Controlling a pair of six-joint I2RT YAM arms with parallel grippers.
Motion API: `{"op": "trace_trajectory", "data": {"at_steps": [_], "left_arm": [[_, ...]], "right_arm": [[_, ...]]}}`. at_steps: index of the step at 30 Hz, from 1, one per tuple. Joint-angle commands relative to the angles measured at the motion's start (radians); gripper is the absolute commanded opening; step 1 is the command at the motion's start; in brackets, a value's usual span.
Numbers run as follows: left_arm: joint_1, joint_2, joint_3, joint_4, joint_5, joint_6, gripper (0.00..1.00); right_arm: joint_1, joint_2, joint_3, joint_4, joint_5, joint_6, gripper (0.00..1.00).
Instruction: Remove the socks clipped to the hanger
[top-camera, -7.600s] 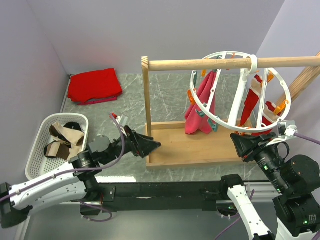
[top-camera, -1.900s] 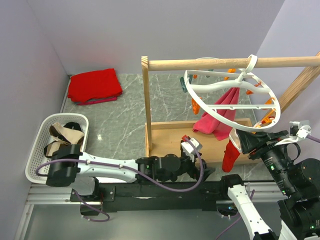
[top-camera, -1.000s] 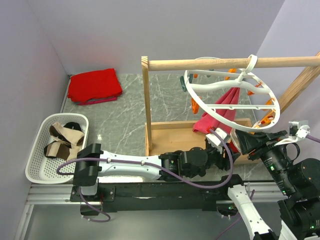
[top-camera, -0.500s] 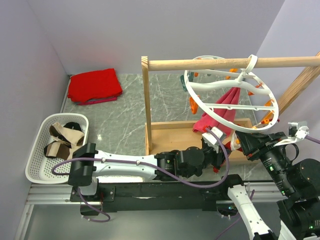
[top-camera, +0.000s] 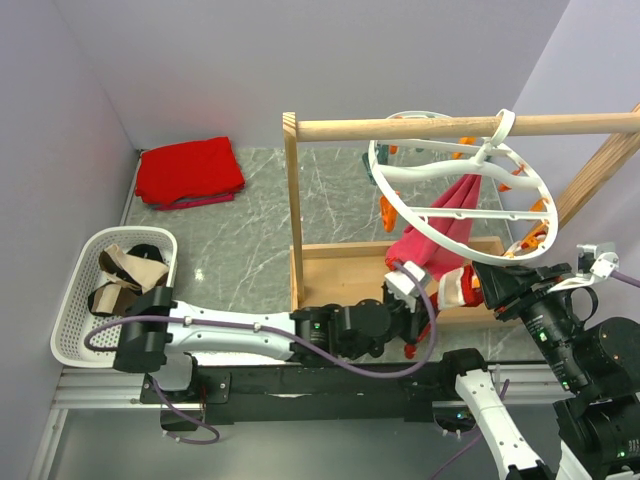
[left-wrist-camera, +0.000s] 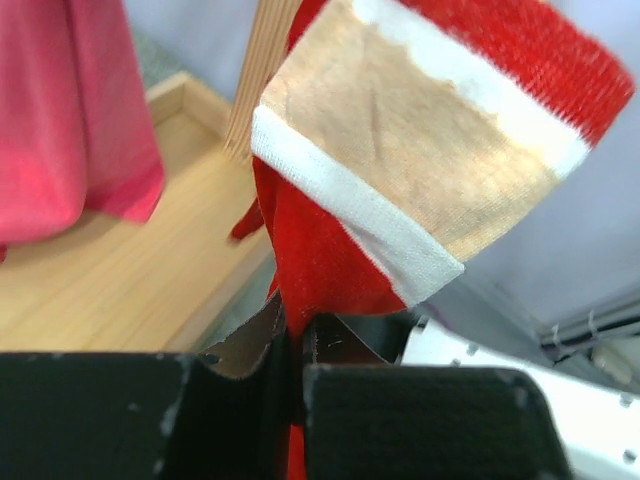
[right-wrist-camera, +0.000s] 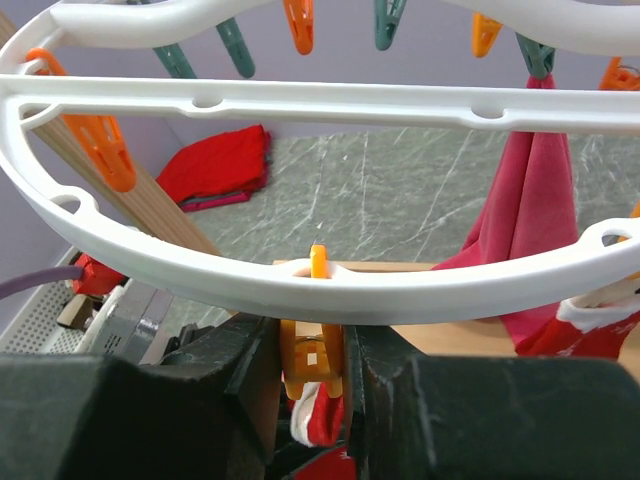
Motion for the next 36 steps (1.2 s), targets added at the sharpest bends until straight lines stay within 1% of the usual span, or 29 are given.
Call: {"op": "trace_trajectory", "data": {"at_steps": [1, 3, 4, 6, 9, 11, 12, 13, 15, 16, 17, 18, 19, 21, 23, 24, 25, 26, 27, 28, 29, 30, 31, 32, 33, 34, 35, 36], "left_arm": [[-0.005, -0.104, -0.085, -0.046, -0.022, -0.073, 0.06], [-0.005, -0.138, -0.12, -0.086, -0.023, -0.097, 0.04], [-0.004, -0.153, -0.169, -0.093, -0.023, -0.118, 0.03], [-0.005, -0.204, -0.232, -0.083, -0.025, -0.146, 0.01], [-0.005, -0.282, -0.408, -0.069, -0.042, -0.24, 0.01], [-0.005, -0.322, -0.464, -0.099, -0.082, -0.288, 0.01], [-0.005, -0.365, -0.511, -0.122, -0.1, -0.34, 0.01], [-0.005, -0.388, -0.534, -0.176, -0.123, -0.363, 0.01], [-0.004, -0.458, -0.591, -0.227, -0.184, -0.408, 0.01], [-0.002, -0.483, -0.606, -0.294, -0.204, -0.414, 0.01], [-0.001, -0.504, -0.617, -0.331, -0.259, -0.425, 0.01], [0.005, -0.549, -0.631, -0.384, -0.285, -0.457, 0.01], [0.022, -0.573, -0.637, -0.473, -0.309, -0.475, 0.01], [0.05, -0.649, -0.666, -0.553, -0.362, -0.535, 0.01], [0.11, -0.714, -0.697, -0.615, -0.367, -0.569, 0.01], [0.136, -0.789, -0.738, -0.615, -0.343, -0.581, 0.01], [0.201, -0.832, -0.76, -0.606, -0.318, -0.578, 0.02], [0.24, -0.913, -0.783, -0.576, -0.292, -0.575, 0.01], [0.281, -0.951, -0.819, -0.549, -0.219, -0.557, 0.02], [0.373, -0.983, -0.833, -0.526, -0.188, -0.545, 0.02], [0.416, -1.023, -0.84, -0.512, -0.156, -0.534, 0.02], [0.459, -1.026, -0.828, -0.509, -0.136, -0.519, 0.04], [0.539, -1.019, -0.811, -0.512, -0.107, -0.505, 0.04], [0.576, -0.976, -0.791, -0.515, -0.094, -0.486, 0.03], [0.613, -0.941, -0.733, -0.529, -0.086, -0.447, 0.01], [0.69, -0.899, -0.699, -0.55, -0.07, -0.434, 0.01], [0.734, -0.808, -0.661, -0.576, -0.066, -0.428, 0.01], [0.78, -0.766, -0.577, -0.612, -0.072, -0.452, 0.01]], "right_arm": [[0.006, -0.013, -0.022, 0.045, -0.006, 0.0, 0.0], [0.006, -0.014, -0.028, 0.049, -0.009, 0.001, 0.0], [0.006, -0.016, -0.035, 0.049, -0.008, 0.001, 0.0], [0.006, -0.016, -0.041, 0.052, -0.014, 0.001, 0.0], [0.006, -0.017, -0.05, 0.056, -0.018, 0.006, 0.0], [0.004, -0.017, -0.053, 0.057, -0.021, 0.005, 0.0], [0.007, -0.017, -0.052, 0.056, -0.02, 0.004, 0.0], [0.006, -0.017, -0.053, 0.056, -0.02, 0.003, 0.0], [0.006, -0.02, -0.055, 0.056, -0.02, 0.003, 0.0], [0.006, -0.023, -0.058, 0.057, -0.018, 0.001, 0.0], [0.006, -0.025, -0.061, 0.057, -0.021, 0.003, 0.0], [0.006, -0.026, -0.064, 0.059, -0.02, 0.001, 0.0], [0.006, -0.03, -0.071, 0.06, -0.02, 0.001, 0.0], [0.006, -0.031, -0.079, 0.06, -0.02, 0.003, 0.0], [0.006, -0.033, -0.082, 0.057, -0.021, 0.0, 0.0], [0.006, -0.031, -0.084, 0.059, -0.02, -0.003, 0.0], [0.006, -0.031, -0.085, 0.057, -0.02, -0.002, 0.0], [0.006, -0.031, -0.084, 0.059, -0.02, -0.005, 0.0], [0.006, -0.03, -0.084, 0.057, -0.021, -0.005, 0.0], [0.006, -0.03, -0.082, 0.059, -0.023, -0.005, 0.0], [0.006, -0.028, -0.082, 0.059, -0.022, -0.006, 0.0], [0.006, -0.026, -0.082, 0.059, -0.026, -0.005, 0.0], [0.006, -0.028, -0.084, 0.06, -0.028, -0.003, 0.0], [0.006, -0.03, -0.085, 0.062, -0.029, -0.003, 0.0], [0.006, -0.03, -0.087, 0.062, -0.028, -0.003, 0.0], [0.004, -0.03, -0.088, 0.063, -0.028, -0.003, 0.0], [0.006, -0.03, -0.087, 0.062, -0.029, -0.003, 0.0], [0.006, -0.027, -0.084, 0.059, -0.028, -0.005, 0.0]]}}
